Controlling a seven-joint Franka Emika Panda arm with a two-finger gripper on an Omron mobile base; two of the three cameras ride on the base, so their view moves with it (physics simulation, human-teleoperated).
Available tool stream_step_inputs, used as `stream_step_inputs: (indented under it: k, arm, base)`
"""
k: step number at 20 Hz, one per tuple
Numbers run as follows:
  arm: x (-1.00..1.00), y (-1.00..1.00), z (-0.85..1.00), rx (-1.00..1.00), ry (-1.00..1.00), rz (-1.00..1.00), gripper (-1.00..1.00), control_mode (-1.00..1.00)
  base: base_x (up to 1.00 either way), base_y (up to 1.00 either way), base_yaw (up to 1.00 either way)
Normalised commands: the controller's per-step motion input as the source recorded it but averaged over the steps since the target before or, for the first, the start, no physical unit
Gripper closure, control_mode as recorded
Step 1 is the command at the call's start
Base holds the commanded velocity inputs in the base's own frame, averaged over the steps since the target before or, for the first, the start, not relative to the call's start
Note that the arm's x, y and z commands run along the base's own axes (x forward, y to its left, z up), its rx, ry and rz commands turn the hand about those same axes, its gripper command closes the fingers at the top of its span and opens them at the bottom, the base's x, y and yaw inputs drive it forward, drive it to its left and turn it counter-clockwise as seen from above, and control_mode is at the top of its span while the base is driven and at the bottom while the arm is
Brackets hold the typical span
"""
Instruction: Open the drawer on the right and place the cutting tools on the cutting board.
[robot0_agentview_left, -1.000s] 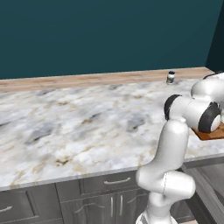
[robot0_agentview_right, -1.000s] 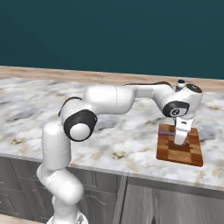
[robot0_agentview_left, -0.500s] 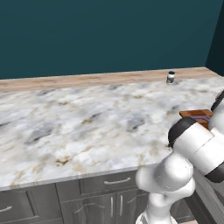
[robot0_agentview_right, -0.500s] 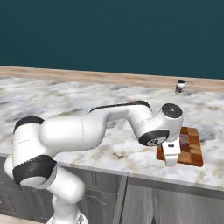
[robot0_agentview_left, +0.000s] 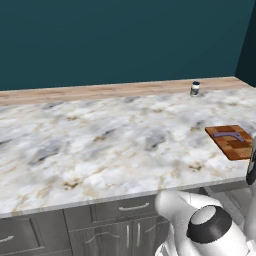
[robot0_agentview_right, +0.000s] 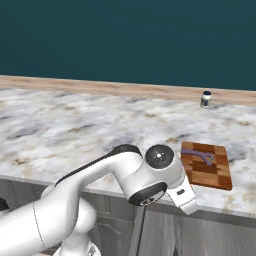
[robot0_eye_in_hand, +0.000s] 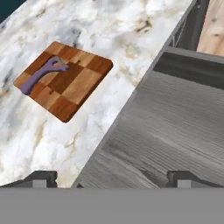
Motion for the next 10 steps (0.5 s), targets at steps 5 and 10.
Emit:
stream_step_inputs:
  k: [5,10]
  arm:
    - [-0.63,0.1,0.13,-0.3,0.03,0.23,-1.0,-1.0]
    - [-0.37,0.22,0.04,-0.3,0.12,0.22,-1.0,-1.0]
  base:
    - [0.0,0.0,0.0]
    - [0.0,0.0,0.0]
